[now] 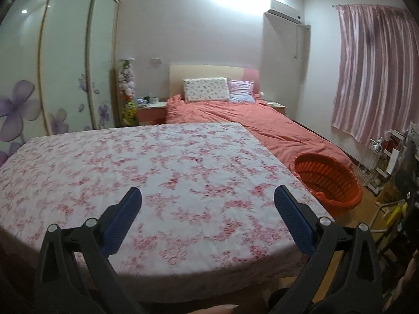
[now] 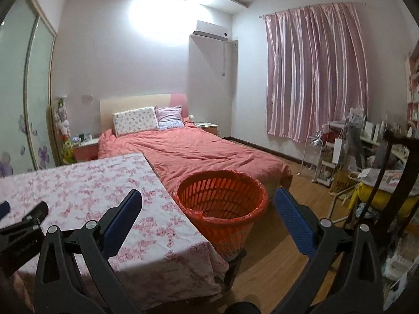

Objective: Collect trash

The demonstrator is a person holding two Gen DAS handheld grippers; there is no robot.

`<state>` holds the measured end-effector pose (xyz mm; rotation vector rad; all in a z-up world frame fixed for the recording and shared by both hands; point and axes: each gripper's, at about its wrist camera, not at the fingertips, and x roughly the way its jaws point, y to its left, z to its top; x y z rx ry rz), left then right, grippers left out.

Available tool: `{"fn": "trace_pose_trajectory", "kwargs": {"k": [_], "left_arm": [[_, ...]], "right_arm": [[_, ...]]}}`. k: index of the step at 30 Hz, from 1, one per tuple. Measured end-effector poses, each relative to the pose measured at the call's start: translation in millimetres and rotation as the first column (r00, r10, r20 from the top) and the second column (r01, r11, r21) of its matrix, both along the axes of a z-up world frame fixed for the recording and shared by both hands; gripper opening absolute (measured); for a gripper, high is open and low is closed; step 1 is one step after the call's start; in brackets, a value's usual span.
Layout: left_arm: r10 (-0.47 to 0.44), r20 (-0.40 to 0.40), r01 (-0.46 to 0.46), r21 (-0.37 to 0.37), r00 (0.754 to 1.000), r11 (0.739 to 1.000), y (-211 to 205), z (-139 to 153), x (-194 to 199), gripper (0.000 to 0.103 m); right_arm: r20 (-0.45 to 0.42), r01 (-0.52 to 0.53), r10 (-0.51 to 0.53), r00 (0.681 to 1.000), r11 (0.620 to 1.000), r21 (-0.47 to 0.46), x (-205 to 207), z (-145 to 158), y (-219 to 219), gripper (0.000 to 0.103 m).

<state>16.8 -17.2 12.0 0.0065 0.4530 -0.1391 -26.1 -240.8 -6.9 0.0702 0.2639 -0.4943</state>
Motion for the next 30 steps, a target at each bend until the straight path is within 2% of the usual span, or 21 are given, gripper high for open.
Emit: {"fn": "trace_pose_trajectory", "kwargs": {"k": [3,5,12,30], "left_arm": [[0.043,0.026,-0.044,0.024,0.999,0.999,3,-1,-8,0.099],[0.050,0.021,-0.050,0.032,0.999,0.998,4,-3,-9,0.099],[0.066,-0.048,-0.064,0.027,0.997,0.998,11,-15,-9,0.099],[0.085,-0.037,-0.084,0.032,0.996,0.996,13,-13,-19,0.099]], "right_arm": [[-0.035,0.016,-0.016,0.999,1.000,-0.011,2,-4,8,0.100],[-0.077,0.015,-0.014,0.997,1.000,0.015,4,-8,9,0.100],[-0.160,0.061,-0.049,0.986,0.996,0.071,5,-13,4,0.100],[-0.199,0.066,-0.044,0.979,0.992,0.104,-1,-20,10,0.100]]}}
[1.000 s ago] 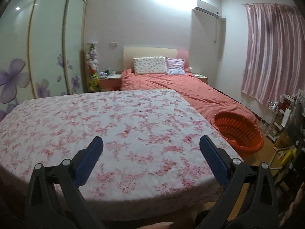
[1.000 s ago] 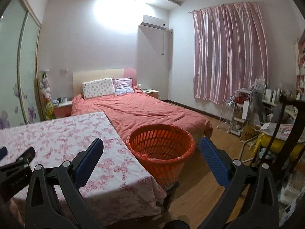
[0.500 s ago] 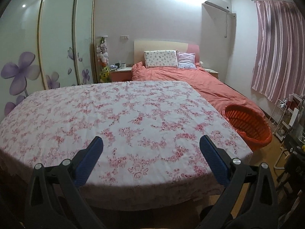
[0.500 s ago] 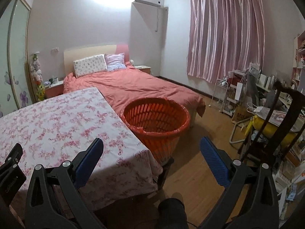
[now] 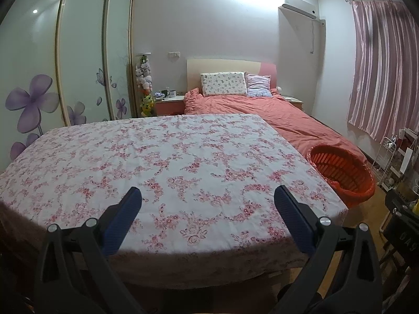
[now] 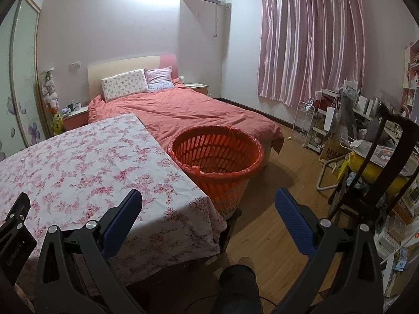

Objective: Collect trash

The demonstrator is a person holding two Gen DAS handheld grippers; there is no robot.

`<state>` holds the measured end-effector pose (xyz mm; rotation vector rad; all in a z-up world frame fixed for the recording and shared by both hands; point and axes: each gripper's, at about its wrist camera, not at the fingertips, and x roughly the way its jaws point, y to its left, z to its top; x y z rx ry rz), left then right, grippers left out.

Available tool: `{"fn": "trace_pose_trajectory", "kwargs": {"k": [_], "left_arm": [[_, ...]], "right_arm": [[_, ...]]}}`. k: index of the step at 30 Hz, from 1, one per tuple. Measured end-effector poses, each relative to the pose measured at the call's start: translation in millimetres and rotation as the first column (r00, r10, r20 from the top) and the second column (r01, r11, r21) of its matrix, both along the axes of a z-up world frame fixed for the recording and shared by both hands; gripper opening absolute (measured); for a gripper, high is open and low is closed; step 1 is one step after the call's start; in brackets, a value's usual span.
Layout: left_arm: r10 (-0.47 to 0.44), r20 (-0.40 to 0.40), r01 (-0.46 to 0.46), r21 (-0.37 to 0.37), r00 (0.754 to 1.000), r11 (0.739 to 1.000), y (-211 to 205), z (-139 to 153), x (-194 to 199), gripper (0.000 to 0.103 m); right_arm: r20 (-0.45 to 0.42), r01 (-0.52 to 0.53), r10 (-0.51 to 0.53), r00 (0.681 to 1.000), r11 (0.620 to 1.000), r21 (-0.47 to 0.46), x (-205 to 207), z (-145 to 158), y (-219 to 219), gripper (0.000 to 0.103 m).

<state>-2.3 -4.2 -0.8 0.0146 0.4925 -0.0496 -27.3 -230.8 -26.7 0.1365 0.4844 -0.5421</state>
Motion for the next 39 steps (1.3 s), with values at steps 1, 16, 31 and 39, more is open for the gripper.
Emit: {"fn": "trace_pose_trajectory", "kwargs": {"k": [1,16,31,39], "left_arm": [[-0.001,0.000,0.001,0.001,1.000,1.000,0,0,-1,0.099],[0.019,0.035,-0.019,0.003,0.999,1.000,2,9,-11,0.099],[0.014,0.042,-0.014,0.004,0.999,1.000,2,11,-15,0.099],[0.018,0.035,-0.017,-0.003,0.999,1.000,4,10,-16,0.099]], "right_arm": [[0.004,0.000,0.000,1.000,1.000,-0.002,-1,0,1,0.100],[0.030,0.010,-0.010,1.000,1.000,-0.020,-7,5,1,0.100],[0.036,-0.003,0.003,0.999,1.000,-0.007,-11,6,-2,0.100],[0.035,-0.005,0.005,0.999,1.000,-0.006,-11,7,-1,0.100]]}}
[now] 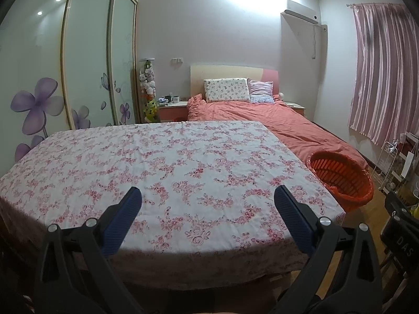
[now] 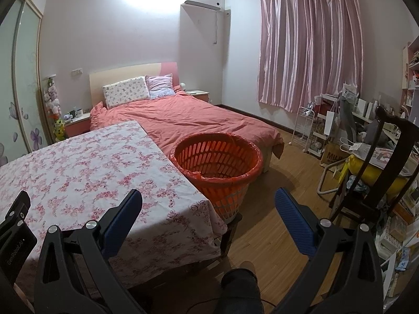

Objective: Collect trash

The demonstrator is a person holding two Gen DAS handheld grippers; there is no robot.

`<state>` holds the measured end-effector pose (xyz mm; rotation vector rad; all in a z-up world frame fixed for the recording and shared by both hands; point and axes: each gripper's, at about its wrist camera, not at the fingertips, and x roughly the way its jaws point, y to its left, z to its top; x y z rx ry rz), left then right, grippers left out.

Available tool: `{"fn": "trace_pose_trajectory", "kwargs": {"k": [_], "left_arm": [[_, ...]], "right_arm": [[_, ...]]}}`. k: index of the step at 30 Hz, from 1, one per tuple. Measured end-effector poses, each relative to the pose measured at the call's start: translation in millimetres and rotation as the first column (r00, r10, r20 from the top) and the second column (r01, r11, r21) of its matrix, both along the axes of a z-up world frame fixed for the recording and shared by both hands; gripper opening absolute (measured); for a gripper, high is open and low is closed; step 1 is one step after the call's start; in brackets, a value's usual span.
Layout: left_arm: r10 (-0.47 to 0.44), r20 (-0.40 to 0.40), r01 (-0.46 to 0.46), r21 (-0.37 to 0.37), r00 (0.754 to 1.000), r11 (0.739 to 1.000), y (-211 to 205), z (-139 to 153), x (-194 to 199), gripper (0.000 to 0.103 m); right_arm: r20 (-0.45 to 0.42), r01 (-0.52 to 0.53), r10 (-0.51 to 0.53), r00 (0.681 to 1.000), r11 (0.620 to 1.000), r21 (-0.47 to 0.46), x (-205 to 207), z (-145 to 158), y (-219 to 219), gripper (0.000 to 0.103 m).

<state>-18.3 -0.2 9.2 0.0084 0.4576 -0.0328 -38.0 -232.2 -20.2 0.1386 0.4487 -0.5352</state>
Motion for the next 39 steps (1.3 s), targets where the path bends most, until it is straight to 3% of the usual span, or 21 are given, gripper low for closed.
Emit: {"fn": "trace_pose_trajectory", "kwargs": {"k": [39], "left_arm": [[-0.001,-0.015,0.001,-0.002,1.000,1.000,1.2,-3.7,0.5,0.099]], "right_arm": [[-0.003,0.001,-0.001,1.000,1.000,0.002,0.1,0.1,-1.4,0.100]]}}
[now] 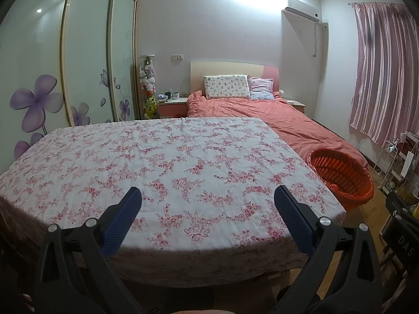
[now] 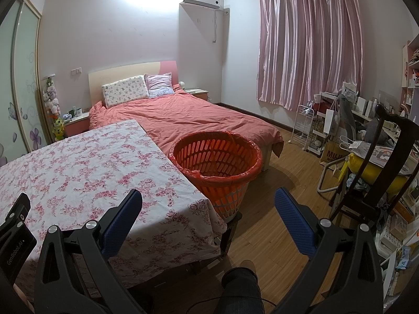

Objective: Collect trash

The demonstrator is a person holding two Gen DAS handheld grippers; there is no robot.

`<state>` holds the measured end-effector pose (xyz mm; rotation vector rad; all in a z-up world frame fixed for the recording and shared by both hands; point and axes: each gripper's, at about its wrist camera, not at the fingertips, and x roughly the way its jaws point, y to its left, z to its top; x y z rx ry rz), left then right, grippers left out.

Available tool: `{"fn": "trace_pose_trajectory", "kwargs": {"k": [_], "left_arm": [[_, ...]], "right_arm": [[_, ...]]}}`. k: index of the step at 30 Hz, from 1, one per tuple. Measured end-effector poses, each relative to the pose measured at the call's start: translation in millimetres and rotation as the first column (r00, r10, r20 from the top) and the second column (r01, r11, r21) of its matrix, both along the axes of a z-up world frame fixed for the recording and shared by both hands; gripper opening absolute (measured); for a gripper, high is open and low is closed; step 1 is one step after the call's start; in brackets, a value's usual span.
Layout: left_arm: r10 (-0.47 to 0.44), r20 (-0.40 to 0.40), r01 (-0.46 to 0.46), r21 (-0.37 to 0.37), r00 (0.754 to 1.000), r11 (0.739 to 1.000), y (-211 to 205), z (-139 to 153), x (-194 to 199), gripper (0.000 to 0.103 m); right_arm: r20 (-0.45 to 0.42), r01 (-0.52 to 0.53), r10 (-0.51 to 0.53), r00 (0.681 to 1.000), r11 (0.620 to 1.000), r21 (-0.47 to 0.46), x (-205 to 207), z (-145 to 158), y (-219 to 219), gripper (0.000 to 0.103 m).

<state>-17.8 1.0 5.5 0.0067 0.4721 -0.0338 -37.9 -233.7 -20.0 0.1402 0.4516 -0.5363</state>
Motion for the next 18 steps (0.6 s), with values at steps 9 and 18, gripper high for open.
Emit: {"fn": "trace_pose_trajectory", "kwargs": {"k": [9,18], "left_arm": [[0.001,0.000,-0.001,0.000,1.000,1.000,0.0,0.7,1.0,0.099],[0.000,-0.004,0.000,0.001,1.000,1.000,-1.1,-1.6,1.1,0.099]], "right_arm": [[-0.002,0.000,0.000,1.000,1.000,0.001,-0.6,0.0,0.4,0.100],[-0.003,0.000,0.000,1.000,1.000,0.002,-0.1,0.0,-0.2,0.100]]}}
